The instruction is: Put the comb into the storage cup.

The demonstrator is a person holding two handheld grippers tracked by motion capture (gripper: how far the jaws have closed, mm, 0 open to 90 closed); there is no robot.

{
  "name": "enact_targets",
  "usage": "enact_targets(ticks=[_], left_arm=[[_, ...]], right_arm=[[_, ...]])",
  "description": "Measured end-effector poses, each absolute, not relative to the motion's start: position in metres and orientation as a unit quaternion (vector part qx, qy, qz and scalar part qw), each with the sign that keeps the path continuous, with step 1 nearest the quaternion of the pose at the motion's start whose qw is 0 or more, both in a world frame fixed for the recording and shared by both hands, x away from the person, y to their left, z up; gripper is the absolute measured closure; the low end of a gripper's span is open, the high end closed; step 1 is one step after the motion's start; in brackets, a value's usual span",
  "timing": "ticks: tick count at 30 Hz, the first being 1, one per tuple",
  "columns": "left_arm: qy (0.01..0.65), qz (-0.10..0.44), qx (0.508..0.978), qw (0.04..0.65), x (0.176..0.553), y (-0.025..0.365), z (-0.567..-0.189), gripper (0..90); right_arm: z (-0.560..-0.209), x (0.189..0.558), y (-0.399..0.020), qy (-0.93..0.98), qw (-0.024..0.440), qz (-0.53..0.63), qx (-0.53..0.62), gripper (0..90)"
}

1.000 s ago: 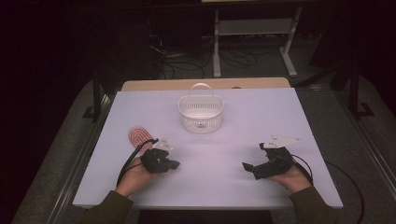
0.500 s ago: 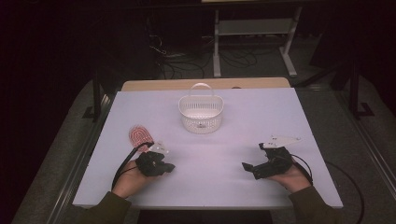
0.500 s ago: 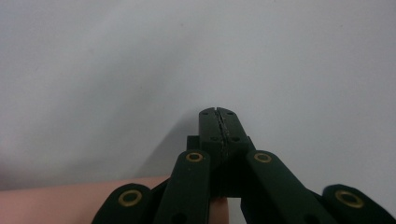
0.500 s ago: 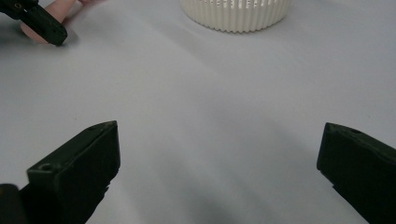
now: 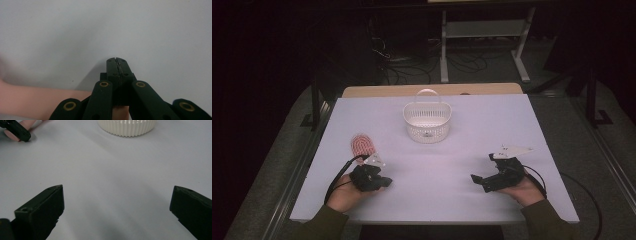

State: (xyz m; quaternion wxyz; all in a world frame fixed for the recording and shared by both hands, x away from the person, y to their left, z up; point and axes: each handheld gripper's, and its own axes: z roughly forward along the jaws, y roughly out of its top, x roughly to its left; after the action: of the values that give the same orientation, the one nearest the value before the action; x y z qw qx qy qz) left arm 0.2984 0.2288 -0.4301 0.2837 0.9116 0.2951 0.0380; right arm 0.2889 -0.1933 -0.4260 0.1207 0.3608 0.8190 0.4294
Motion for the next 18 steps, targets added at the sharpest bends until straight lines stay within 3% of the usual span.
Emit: enact_targets(ticks=[18], left_arm=[[0.313, 0.029, 0.907, 0.280, 0.286, 0.248, -0.430, 90.0]], right_arm=[[-0.427, 0.289, -0.193, 0.821, 0.121, 0.427, 0.359, 0.0]])
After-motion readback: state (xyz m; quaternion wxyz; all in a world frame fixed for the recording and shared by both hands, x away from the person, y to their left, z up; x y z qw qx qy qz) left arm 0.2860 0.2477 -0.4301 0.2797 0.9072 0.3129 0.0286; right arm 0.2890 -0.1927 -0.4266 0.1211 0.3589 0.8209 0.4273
